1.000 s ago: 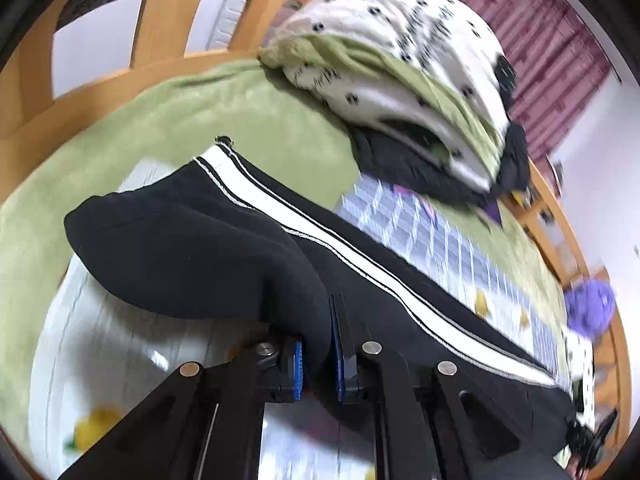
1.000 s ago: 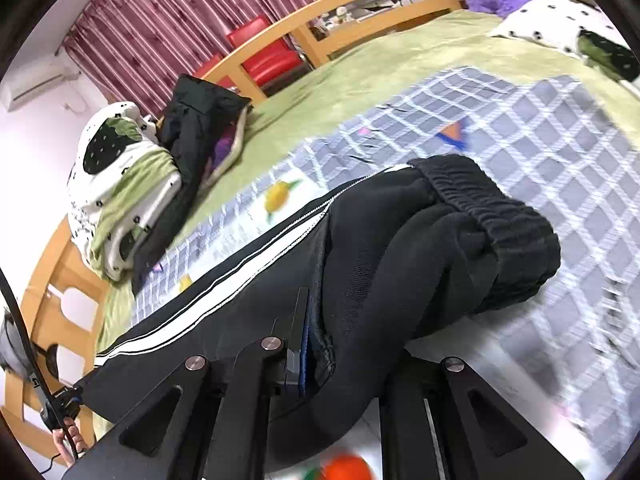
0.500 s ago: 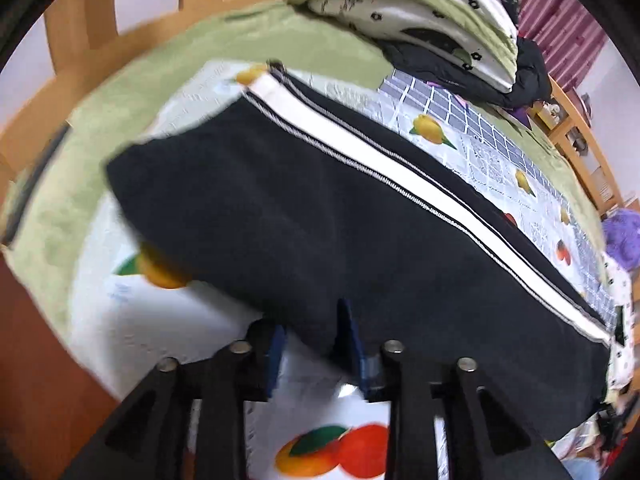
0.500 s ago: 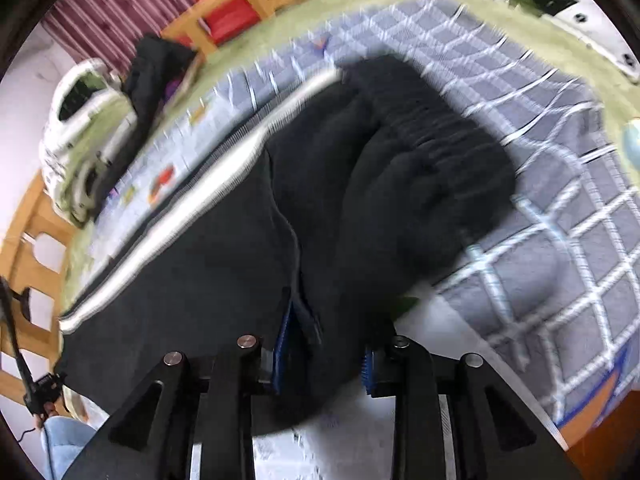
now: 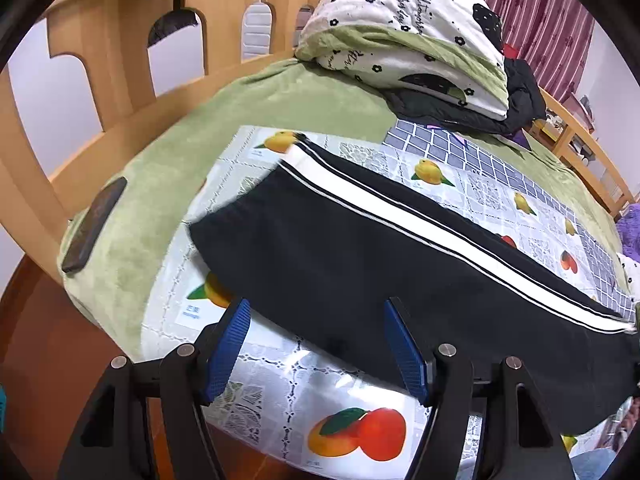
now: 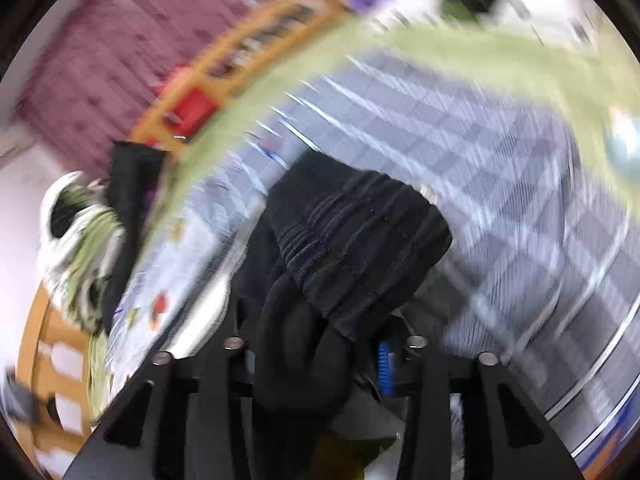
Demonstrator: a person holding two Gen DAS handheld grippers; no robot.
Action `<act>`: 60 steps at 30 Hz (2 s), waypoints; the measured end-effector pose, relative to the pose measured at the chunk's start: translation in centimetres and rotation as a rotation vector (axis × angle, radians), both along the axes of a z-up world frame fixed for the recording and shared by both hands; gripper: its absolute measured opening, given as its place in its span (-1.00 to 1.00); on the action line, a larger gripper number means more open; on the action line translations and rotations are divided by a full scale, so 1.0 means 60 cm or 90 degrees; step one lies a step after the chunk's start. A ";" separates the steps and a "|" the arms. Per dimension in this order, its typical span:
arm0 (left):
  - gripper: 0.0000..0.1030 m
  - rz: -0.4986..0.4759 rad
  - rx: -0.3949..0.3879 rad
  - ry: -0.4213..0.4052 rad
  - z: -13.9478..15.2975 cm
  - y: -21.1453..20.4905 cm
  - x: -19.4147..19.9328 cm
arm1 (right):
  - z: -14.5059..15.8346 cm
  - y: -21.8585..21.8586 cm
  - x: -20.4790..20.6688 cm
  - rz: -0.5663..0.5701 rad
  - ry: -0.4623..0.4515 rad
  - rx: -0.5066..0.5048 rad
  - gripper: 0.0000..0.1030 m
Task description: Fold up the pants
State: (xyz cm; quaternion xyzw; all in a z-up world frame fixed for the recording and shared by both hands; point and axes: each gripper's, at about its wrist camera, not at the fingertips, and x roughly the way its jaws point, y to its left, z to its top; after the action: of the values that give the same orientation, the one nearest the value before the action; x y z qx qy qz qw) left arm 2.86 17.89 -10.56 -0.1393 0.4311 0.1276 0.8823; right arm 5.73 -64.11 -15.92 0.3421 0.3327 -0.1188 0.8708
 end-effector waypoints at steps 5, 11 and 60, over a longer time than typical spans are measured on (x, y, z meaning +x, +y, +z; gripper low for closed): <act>0.29 -0.007 0.001 -0.024 0.007 0.002 -0.004 | 0.011 -0.049 -0.031 -0.036 0.028 -0.036 -0.03; 0.29 -0.006 0.000 -0.027 0.014 0.011 0.025 | -0.005 -0.061 -0.079 -0.019 0.129 -0.068 -0.05; -0.63 -0.087 0.019 0.007 -0.101 0.079 0.383 | -0.035 0.458 0.329 0.528 0.106 -0.317 -0.94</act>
State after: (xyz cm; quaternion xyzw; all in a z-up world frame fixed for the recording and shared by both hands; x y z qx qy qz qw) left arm 25.85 22.62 -16.59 -0.0956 0.4423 0.0740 0.8887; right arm 25.47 -36.65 -18.04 -0.0485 0.4705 0.1348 0.8707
